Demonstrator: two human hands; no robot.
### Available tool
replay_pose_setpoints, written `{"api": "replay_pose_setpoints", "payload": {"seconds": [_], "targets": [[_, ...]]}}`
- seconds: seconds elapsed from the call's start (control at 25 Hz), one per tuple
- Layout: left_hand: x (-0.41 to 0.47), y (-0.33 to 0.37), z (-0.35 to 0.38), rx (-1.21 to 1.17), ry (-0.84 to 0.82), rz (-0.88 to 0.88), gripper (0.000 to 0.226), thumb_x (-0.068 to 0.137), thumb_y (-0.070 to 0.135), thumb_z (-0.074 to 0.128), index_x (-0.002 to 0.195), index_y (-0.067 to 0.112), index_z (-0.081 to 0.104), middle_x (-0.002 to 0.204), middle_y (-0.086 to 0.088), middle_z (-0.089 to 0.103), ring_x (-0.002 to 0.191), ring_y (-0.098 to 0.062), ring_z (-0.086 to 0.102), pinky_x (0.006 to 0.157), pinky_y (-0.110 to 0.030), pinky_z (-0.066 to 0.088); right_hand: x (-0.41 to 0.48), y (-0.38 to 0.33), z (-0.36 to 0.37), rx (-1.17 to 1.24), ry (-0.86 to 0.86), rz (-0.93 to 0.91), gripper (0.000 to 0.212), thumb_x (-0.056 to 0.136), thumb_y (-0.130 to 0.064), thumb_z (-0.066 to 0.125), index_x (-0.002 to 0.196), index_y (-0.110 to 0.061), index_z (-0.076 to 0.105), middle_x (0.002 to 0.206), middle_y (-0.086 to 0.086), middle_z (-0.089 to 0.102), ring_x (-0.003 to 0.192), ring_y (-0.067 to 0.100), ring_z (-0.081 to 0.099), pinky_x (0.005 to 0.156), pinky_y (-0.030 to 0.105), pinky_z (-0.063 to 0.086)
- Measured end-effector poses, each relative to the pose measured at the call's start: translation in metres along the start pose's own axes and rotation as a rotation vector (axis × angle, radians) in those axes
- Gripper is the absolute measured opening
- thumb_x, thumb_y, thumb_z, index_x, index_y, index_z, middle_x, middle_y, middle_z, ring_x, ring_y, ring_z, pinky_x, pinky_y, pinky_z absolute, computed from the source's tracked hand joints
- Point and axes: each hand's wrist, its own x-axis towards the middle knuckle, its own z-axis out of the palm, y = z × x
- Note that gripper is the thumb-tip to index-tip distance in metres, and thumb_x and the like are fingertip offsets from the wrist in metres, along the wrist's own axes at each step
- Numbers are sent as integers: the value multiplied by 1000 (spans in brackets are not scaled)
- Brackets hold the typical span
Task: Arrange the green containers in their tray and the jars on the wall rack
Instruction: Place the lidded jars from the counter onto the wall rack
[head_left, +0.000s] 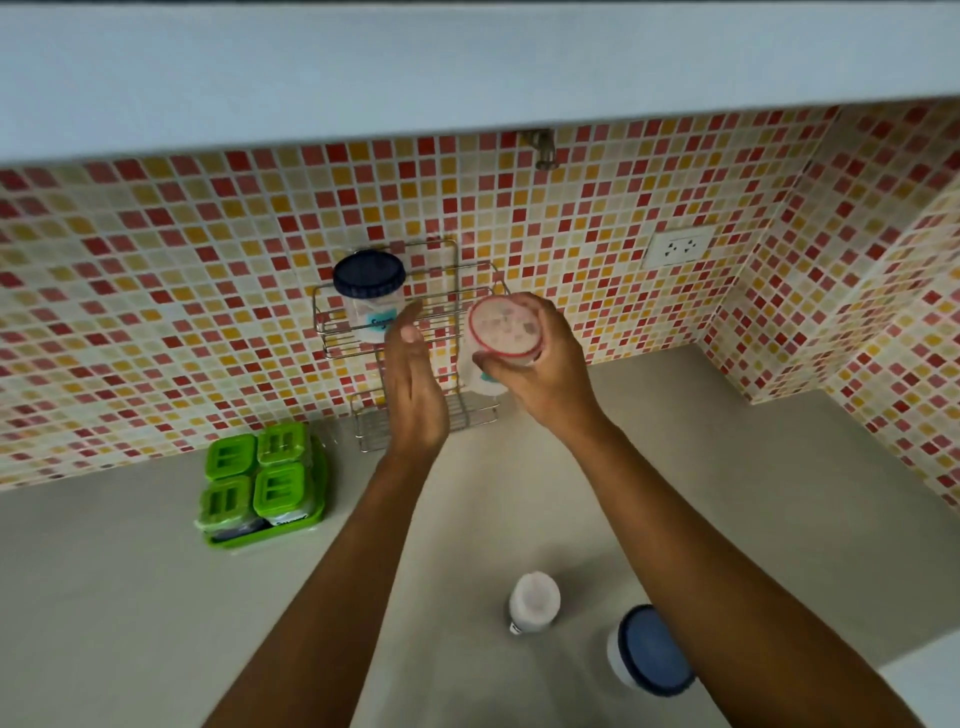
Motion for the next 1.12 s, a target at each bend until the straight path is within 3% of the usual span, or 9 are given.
{"api": "replay_pose_setpoints", "payload": {"seconds": [0.16,0.24,0.32,0.48,0.6,0.72,1.12], "targets": [[42,14,-13,143,61,86,61,97,58,13,143,29,41,149,8,40,134,6,34,114,-18,24,46,-35,6,12,99,-124,70,64,-40,86,123,-33,48,111,-32,50,104,-15,49,87,6,46],[58,11,-19,218,85,120,60,100,51,13,143,22,43,151,-4,41,139,-13,37,118,-34,28,68,-45,11,27,125,-154,68,65,-37,87,122,-25,51,112,-25,53,103,-9,51,89,15,50],[67,6,-24,302,93,147,60,101,46,14,143,16,44,150,-14,40,139,-29,38,116,-47,30,86,-50,17,36,125,-141,69,67,-35,86,125,-18,52,122,-6,58,111,7,53,93,26,51],[70,-6,-30,440,67,178,51,101,51,14,138,30,41,152,-16,39,143,-36,31,114,-58,26,108,-47,37,22,88,-115,72,67,-34,85,128,-15,51,125,4,58,115,20,54,95,36,51],[72,-7,-30,631,24,143,73,96,60,2,144,22,43,158,-11,34,151,-30,16,119,-57,13,118,-39,54,-22,27,-90,75,69,-34,85,130,-16,48,130,7,56,121,24,52,98,40,50],[72,-8,-31,792,23,134,86,90,64,-8,146,23,42,159,-5,34,151,-27,13,120,-55,8,121,-30,68,-46,-7,-34,77,68,-32,86,131,-15,46,131,10,53,122,27,52,97,41,51],[71,-4,-30,788,27,127,90,87,68,-8,146,23,44,159,-5,33,152,-27,12,121,-54,9,122,-5,85,-97,-39,49,77,64,-35,88,128,-22,47,128,8,55,120,27,53,92,35,52]]}}
